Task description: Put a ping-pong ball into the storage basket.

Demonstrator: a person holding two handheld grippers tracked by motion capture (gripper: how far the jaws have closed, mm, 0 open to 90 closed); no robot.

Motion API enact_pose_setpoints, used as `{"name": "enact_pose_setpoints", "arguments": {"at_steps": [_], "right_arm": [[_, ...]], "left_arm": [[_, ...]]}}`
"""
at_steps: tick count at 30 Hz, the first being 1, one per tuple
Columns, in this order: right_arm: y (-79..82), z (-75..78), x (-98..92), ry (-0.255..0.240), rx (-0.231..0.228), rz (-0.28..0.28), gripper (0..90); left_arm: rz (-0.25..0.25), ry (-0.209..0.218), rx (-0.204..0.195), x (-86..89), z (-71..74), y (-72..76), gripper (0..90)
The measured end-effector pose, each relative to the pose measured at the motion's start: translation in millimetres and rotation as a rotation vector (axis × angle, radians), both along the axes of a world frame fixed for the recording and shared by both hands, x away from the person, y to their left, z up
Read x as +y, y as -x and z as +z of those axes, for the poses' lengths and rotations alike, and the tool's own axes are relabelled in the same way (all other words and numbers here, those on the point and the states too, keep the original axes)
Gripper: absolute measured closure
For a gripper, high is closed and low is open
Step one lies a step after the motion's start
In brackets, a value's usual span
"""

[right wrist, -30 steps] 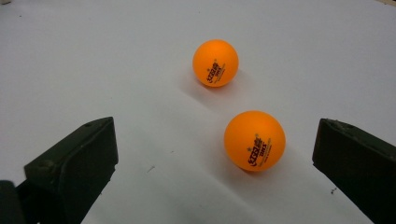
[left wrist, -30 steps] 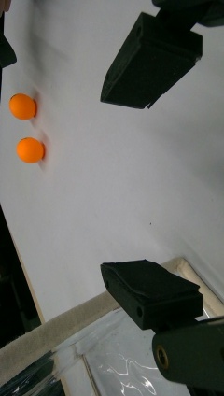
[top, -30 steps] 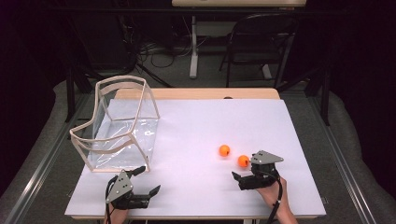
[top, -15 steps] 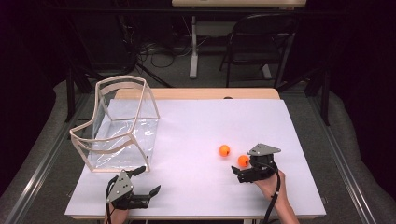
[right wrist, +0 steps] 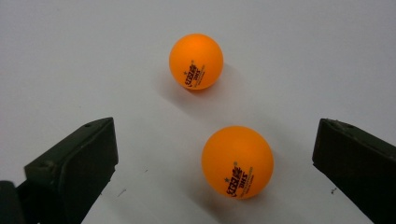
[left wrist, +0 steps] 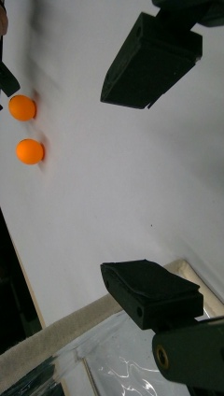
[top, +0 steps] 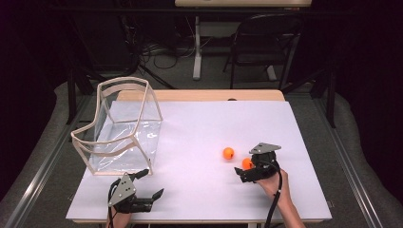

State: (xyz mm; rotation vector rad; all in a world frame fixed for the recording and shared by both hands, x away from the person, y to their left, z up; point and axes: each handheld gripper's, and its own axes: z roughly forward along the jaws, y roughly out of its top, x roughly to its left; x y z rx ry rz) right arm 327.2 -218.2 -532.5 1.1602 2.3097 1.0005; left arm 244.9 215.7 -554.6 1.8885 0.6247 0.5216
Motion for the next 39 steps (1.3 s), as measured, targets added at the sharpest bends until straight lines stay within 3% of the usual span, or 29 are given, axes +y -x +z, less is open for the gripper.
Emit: {"name": "enact_pose_setpoints", "arguments": {"at_steps": [11, 14, 16, 18, 23, 39], "right_arm": [[-3.2, -4.9, -3.1, 0.016, 0.037, -0.012, 0.5], [-3.2, -4.9, -4.3, 0.015, 0.037, -0.026, 6.0], [-3.3, -5.3, -4.6, 0.014, 0.034, -0.034, 14.9], [-3.8, -6.2, -4.3, 0.012, 0.036, -0.038, 16.1], [-5.2, -9.2, -3.3, 0.050, 0.058, -0.055, 27.3], [-8.4, -14.2, -3.5, 0.071, 0.090, -0.064, 49.9]], "left_arm": [[-0.001, 0.006, -0.001, 0.2, 0.3, -0.3, 15.6], [-0.003, 0.009, 0.000, 0.1, 0.1, -0.5, 15.7], [-0.002, 0.009, 0.000, -0.1, 0.0, -0.5, 15.6], [-0.004, 0.009, 0.003, 0.0, -0.1, -0.8, 15.7], [-0.004, 0.003, 0.005, -0.8, 0.1, -0.4, 15.7], [-0.007, 0.009, 0.015, -0.1, -0.4, -0.8, 15.7]]}}
